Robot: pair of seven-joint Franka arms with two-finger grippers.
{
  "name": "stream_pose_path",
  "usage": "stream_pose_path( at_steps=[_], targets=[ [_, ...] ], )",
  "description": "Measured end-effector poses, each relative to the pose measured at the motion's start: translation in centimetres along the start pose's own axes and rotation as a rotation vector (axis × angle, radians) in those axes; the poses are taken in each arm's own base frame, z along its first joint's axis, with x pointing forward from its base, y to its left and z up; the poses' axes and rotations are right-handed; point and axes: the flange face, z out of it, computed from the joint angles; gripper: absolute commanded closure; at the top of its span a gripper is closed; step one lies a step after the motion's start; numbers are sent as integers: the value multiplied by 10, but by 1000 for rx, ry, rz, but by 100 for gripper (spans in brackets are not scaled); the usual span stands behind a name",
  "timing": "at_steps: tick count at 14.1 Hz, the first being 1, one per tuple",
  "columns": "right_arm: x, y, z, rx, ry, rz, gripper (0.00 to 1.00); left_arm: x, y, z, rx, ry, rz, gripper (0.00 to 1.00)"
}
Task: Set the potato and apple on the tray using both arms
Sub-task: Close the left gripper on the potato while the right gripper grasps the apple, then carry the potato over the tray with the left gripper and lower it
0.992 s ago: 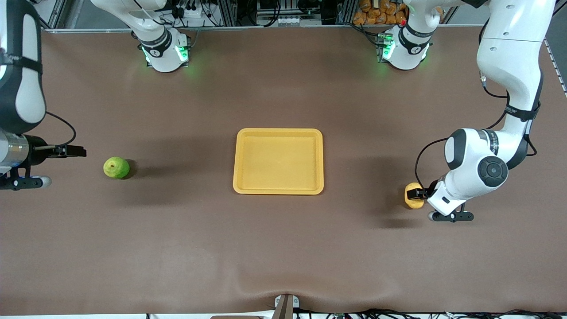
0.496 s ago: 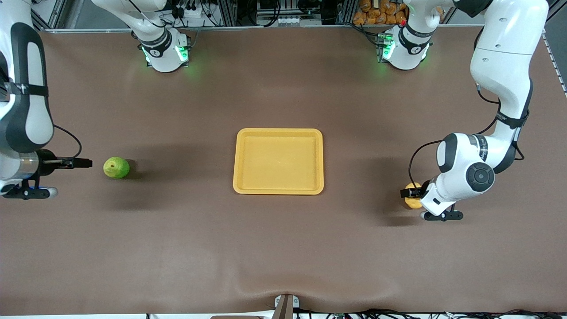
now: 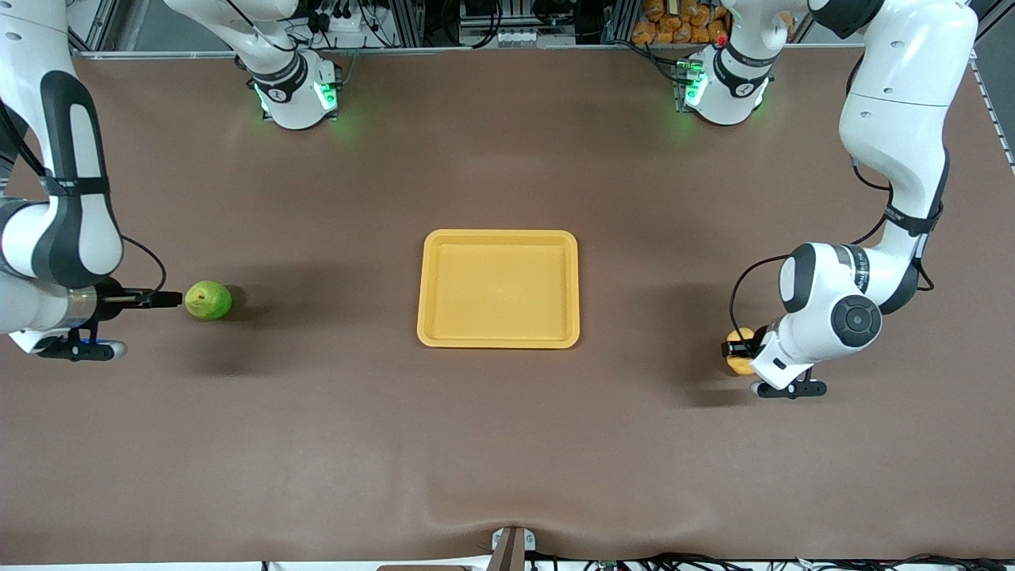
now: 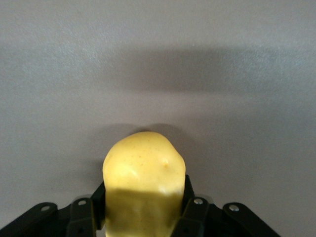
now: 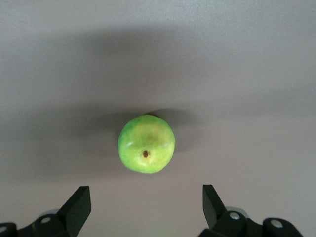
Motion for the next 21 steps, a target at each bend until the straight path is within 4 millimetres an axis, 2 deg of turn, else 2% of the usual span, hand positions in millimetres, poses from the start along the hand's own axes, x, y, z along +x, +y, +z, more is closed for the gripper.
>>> stream_pose_path(
  at_steps=[2,5,8,11,12,15,19,21],
  targets=[
    [0,3,18,5,8,8,0,5,-1,-12,-1,22,-3,78],
    [-2,3,41,36,10,22,0,8,0,-48,2,47,-25,78],
    [-4,2,53,41,18,27,0,0,19,-91,7,42,-61,76],
    [-6,2,72,38,37,31,0,-14,68,-114,-1,31,-108,76],
    [-7,2,82,39,45,35,0,-18,85,-117,-6,32,-127,80],
    [-13,-1,105,67,52,54,0,-36,139,-118,-4,19,-167,82],
    [-12,-1,108,65,85,58,0,-71,218,-121,20,-11,-182,82],
    [-13,0,116,58,114,62,0,-94,260,-120,38,-6,-185,82]
  ],
)
